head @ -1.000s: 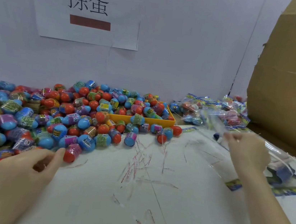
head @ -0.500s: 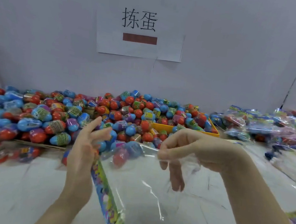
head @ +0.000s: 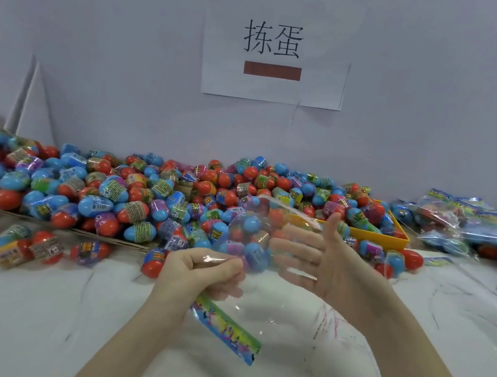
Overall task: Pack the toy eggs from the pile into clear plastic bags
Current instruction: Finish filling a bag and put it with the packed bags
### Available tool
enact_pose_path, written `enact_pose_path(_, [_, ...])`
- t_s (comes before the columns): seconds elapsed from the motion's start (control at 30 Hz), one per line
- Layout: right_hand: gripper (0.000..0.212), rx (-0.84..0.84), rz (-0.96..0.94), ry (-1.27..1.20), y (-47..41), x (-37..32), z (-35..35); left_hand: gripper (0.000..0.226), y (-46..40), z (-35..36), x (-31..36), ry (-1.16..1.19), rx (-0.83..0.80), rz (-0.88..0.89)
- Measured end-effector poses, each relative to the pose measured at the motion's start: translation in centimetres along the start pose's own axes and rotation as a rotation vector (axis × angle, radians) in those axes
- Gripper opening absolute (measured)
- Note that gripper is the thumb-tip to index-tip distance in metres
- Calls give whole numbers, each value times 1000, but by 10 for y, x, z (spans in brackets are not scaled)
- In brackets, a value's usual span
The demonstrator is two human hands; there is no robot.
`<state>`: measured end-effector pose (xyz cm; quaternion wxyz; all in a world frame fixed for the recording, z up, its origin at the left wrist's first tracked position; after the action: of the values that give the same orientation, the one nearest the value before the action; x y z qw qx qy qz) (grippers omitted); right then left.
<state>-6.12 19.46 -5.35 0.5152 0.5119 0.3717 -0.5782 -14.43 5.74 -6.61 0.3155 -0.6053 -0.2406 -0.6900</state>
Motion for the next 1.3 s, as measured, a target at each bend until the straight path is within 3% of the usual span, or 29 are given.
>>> enact_pose_path(0.1, [29,98,-117,128,1,-9,3,11,2,10,3,-92,-121,-6])
enact_pose_path(0.17, [17,120,-138,151,3,-12,5,12,4,16,2,-162,-202,-32])
enact_pose_path(0.27, [17,91,-119,241,6,-15,13,25,5,17,1,-114,-211,-45])
enact_pose_path(0.5, [28,101,-128,375,6,-16,20,28,10,27,6,-46,-236,22])
enact_pose_path(0.7, [10,0,-198,376,7,-21,27,20,7,21,7,-2,-172,57])
enact_pose_path(0.87, [29,9,-249,370,11,-29,23,15,6,19,6,28,-141,46])
enact_pose_path(0.97, [42,219,-324,194,14,-39,1,18,5,21,-6,58,-158,-54])
enact_pose_path(1.07, [20,600,-365,158,21,-40,-43,20,15,36,-28,34,-298,-246])
enact_pose_path(1.13, [6,690,-351,340,19,-38,-51,15,23,45,-35,16,-448,-342])
enact_pose_path(1.3, [35,313,-363,1099,-16,-11,2,18,44,57,-34,-148,-832,-446])
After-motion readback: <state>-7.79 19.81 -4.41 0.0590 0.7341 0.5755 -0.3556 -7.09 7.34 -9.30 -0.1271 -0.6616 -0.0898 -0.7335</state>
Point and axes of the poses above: each hand's wrist, its own y-axis away from the middle knuckle, its own z-axis out of the palm, x = y × z, the point moved 9 cm from there along -y, towards the middle knuckle, and after that the axes turned 4 degrees about -x, right-handed, at the moved point
